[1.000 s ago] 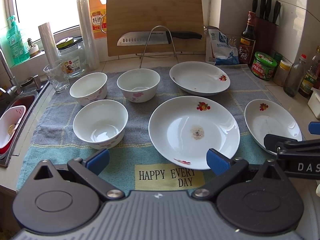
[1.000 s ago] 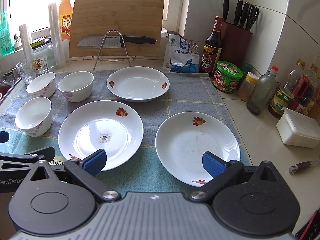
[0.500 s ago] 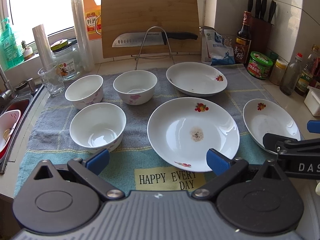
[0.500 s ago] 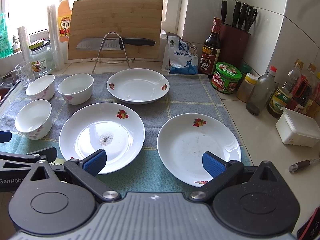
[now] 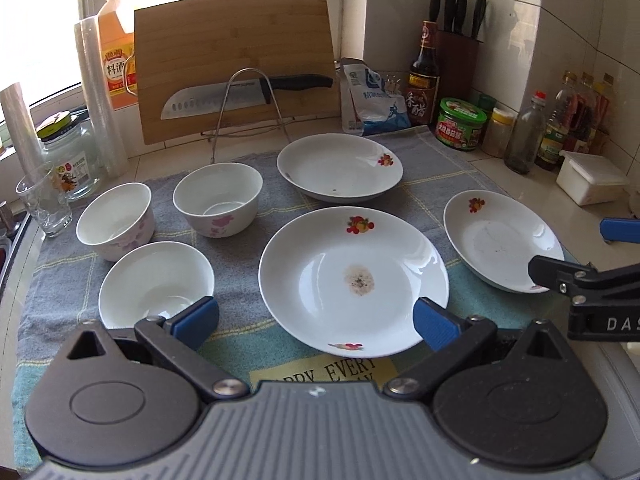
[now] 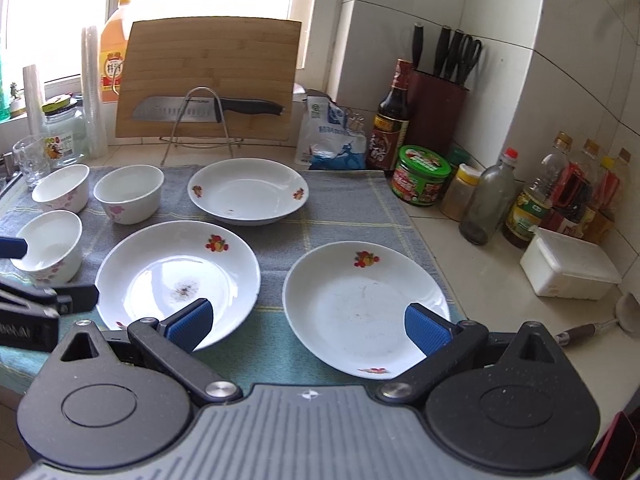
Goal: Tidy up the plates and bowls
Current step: 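Reach the left tool to the stained flower plate and grasp its rim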
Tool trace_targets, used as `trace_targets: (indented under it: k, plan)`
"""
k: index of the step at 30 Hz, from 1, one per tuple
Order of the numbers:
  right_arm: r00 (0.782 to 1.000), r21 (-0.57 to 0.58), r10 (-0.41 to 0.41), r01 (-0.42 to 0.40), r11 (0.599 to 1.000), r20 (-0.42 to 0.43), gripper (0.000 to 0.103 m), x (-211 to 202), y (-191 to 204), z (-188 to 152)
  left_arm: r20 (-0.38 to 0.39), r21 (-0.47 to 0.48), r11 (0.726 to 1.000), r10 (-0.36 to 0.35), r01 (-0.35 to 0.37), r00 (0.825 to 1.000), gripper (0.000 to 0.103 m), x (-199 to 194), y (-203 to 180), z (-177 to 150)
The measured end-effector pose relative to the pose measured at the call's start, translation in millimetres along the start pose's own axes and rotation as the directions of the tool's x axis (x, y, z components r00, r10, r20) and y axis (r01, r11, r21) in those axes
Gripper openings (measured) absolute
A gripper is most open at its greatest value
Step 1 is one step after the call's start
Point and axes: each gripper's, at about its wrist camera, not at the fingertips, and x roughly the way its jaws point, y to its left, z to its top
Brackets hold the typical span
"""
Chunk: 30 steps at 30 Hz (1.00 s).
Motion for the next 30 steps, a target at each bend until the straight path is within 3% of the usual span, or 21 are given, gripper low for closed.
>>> trace_targets:
  k: [9,16,21,30]
  plan:
    - [0.994,0.011,-0.075,0.076,0.997,-0.078,0.103,29.8,-37.8,-37.7,0.08,0.077,0.997,-0.037,0.031,0.996,0.102,15.4,-12.7,21.4]
    - [0.991,0.024,0.004,-0.001,1.0,-0.135,0.103,73.6,-60.6,-64.2,0.046,0.135,0.986,-0.108,0.101,0.993,0.102,43.6,-40.6,42.7]
    - [0.99,0.04,0.064,-0.059,0.997,-0.125,0.103,97.7,-75.6,-68.8,-0.003,0.176,0.972,-0.155,0.153,0.988,0.102,73.0,-68.3,64.6]
    - [0.978,-0.009,0.176,-0.178,0.984,-0.113,0.103,123.0,-93.2,-69.2,-0.085,0.283,0.921,-0.255,0.269,0.963,0.102,130.0,-122.9,96.1]
